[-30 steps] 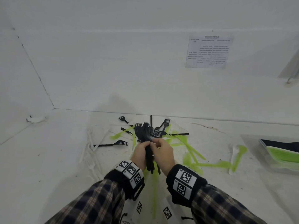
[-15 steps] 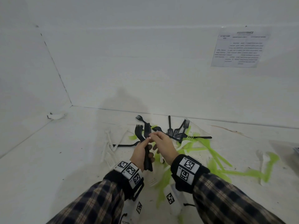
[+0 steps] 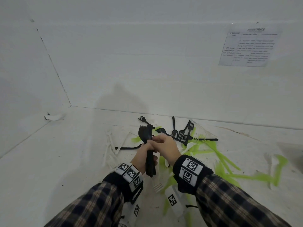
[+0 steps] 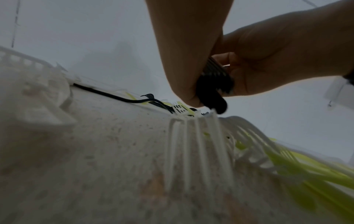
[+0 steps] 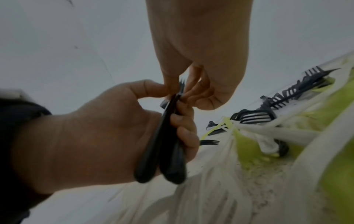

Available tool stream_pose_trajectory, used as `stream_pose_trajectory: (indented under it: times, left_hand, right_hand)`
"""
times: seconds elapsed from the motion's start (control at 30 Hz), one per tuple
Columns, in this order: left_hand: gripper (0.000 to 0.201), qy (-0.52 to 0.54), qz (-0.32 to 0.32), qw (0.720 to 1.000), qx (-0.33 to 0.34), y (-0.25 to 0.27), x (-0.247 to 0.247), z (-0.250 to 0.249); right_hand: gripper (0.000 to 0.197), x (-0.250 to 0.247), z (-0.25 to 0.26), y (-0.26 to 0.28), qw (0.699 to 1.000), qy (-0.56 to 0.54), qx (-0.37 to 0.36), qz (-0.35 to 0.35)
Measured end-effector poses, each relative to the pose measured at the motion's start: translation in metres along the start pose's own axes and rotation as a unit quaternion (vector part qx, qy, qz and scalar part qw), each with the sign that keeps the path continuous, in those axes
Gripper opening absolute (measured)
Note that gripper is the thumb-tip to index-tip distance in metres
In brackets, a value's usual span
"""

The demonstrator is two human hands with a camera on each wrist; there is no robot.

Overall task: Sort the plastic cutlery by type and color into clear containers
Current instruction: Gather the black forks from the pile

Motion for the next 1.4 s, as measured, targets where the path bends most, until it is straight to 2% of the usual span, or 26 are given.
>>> stream_pose_trajectory:
  times: [0.1, 0.17, 0.33, 0.4, 0.47, 0.57, 0.73, 0.87, 0.97, 1.07, 1.23, 1.4]
  left_hand:
    - [0.009, 0.01, -0.008, 1.0, 0.002, 0.0, 0.002, -0.003]
    - [0.014, 0.016, -0.023, 1.0, 0.004, 0.0, -0.002, -0.006]
    - [0.02, 0.004, -0.04, 0.999, 0.011, -0.001, -0.017, -0.011]
    - [0.014, -0.009, -0.039, 0.999, 0.011, -0.001, -0.02, -0.011]
    - [0.003, -0.019, -0.04, 0.999, 0.016, 0.0, -0.021, -0.012]
    - [0.017, -0.031, -0.049, 0.998, 0.019, -0.002, -0.024, -0.011]
    - [0.016, -0.026, -0.037, 0.999, 0.014, -0.001, -0.02, -0.009]
    - [0.019, -0.033, -0.034, 0.999, 0.023, 0.001, -0.018, -0.01]
    - [0.026, -0.044, -0.034, 0.998, 0.008, 0.0, -0.019, -0.008]
    - [0.024, -0.052, -0.035, 0.998, 0.004, 0.001, -0.021, -0.009]
    - [0.036, -0.057, -0.02, 0.998, 0.005, -0.001, -0.019, -0.009]
    - [0.032, -0.047, -0.02, 0.999, 0.008, 0.001, -0.02, -0.01]
  right_hand:
    - [0.023, 0.001, 0.009, -0.001, 0.996, 0.077, -0.029, 0.016]
    - [0.024, 0.003, 0.014, -0.002, 0.994, 0.105, -0.038, 0.012]
    - [0.017, 0.019, 0.013, -0.009, 0.999, 0.047, -0.022, 0.014]
    - [0.01, 0.023, 0.014, -0.01, 0.999, 0.049, -0.019, 0.01]
    - [0.013, 0.023, 0.014, -0.011, 0.998, 0.063, -0.013, 0.0]
    - [0.008, 0.025, 0.015, -0.012, 0.998, 0.069, -0.005, 0.008]
    - [0.009, 0.017, 0.019, -0.012, 0.995, 0.102, -0.014, -0.014]
    - [0.008, 0.022, 0.021, -0.013, 0.995, 0.101, -0.009, 0.01]
    - [0.016, 0.025, 0.019, -0.013, 0.991, 0.119, 0.018, 0.05]
    - [0.014, 0.023, 0.019, -0.012, 0.991, 0.106, 0.043, 0.064]
    - [0.016, 0.02, 0.022, -0.012, 0.993, 0.111, 0.025, 0.033]
    - [0.014, 0.027, 0.025, -0.011, 0.994, 0.105, 0.002, 0.041]
Point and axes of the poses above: each hand's wrist, its own y-axis away from the middle knuckle, its own x-axis out of the palm, z = x × y, the point moved 9 cm from there along -y, towards the middle knuckle, and after that the axes turned 1 degree about z, right-handed, at the moved point
